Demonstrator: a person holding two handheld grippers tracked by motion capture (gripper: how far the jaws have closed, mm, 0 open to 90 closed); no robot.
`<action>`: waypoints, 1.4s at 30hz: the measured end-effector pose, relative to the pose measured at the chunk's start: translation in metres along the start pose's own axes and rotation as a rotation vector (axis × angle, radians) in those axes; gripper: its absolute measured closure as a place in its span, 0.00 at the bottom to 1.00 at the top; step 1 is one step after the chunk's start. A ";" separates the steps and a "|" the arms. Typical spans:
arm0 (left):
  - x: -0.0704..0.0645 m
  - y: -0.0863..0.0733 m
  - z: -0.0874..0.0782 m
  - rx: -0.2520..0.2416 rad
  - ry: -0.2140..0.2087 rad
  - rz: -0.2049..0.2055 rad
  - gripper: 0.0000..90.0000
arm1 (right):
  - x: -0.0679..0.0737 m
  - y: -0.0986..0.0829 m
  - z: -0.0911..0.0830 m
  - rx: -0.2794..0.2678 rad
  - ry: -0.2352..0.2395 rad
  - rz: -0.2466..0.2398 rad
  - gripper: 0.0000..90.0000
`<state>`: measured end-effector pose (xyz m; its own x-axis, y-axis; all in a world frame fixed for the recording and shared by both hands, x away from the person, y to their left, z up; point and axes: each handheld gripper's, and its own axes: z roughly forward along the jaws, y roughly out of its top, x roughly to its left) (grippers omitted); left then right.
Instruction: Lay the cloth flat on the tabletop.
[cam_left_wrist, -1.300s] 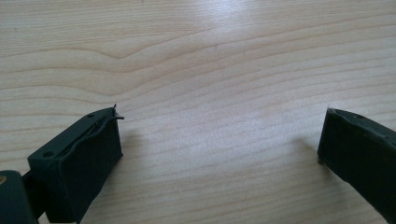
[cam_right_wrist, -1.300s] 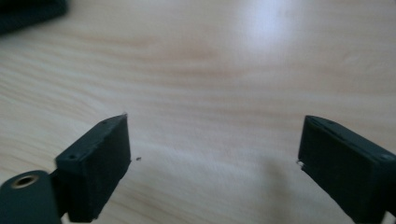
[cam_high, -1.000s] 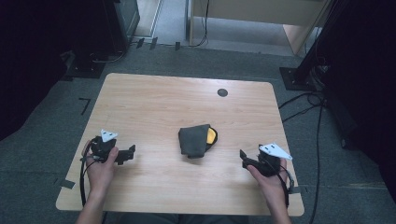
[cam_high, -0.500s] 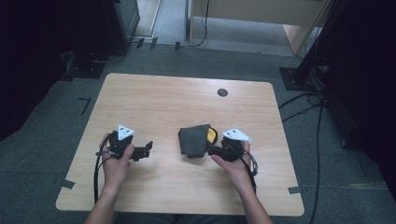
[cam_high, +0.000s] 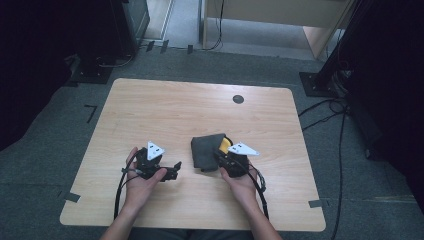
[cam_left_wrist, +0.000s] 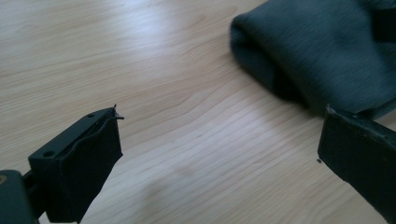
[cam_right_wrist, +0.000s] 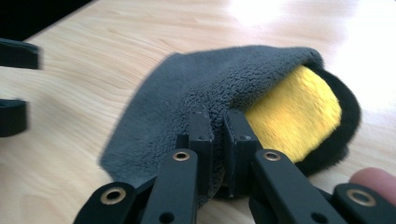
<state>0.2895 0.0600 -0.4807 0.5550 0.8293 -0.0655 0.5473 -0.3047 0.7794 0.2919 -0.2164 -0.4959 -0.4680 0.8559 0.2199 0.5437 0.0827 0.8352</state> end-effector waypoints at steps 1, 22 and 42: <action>0.000 0.000 0.000 0.000 0.000 0.000 0.00 | 0.004 0.001 -0.003 -0.012 0.007 -0.005 0.94; -0.020 0.008 -0.019 -0.132 -0.183 0.061 1.00 | 0.042 0.024 -0.046 -0.166 0.104 -0.007 0.82; -0.023 -0.003 0.017 0.003 -0.201 0.026 0.71 | 0.029 -0.013 0.000 0.110 0.038 -0.012 0.80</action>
<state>0.2858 0.0342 -0.4923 0.6826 0.7110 -0.1688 0.5329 -0.3263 0.7808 0.2713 -0.1923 -0.5002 -0.4997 0.8347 0.2313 0.6105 0.1499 0.7777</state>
